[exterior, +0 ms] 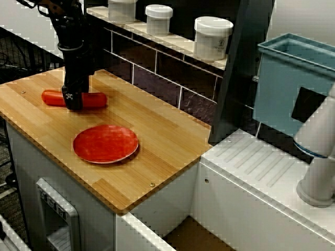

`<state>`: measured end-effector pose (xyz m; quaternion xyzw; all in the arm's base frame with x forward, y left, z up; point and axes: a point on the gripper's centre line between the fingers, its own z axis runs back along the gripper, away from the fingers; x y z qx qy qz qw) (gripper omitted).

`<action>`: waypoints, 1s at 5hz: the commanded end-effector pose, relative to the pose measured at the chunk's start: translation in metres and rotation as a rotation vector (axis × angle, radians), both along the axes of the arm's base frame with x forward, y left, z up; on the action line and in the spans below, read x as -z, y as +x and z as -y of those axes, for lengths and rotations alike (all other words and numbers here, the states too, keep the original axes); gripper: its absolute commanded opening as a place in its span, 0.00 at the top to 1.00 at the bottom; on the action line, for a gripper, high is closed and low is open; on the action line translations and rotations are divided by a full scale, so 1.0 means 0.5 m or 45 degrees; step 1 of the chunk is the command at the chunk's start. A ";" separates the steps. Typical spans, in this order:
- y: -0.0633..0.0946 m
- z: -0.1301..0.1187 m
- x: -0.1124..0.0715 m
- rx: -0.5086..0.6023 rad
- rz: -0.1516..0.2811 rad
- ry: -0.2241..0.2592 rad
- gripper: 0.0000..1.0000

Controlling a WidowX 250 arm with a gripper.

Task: Put the object on the plate

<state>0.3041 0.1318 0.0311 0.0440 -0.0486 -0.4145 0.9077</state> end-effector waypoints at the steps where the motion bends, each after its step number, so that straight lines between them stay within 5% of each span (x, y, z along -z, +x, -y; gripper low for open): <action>1: 0.012 -0.003 -0.057 0.010 0.056 -0.017 1.00; 3: -0.014 0.029 -0.160 0.113 0.075 -0.129 1.00; 4: -0.025 0.079 -0.183 0.196 0.091 -0.133 1.00; 5: -0.031 0.150 -0.163 0.251 0.111 -0.099 1.00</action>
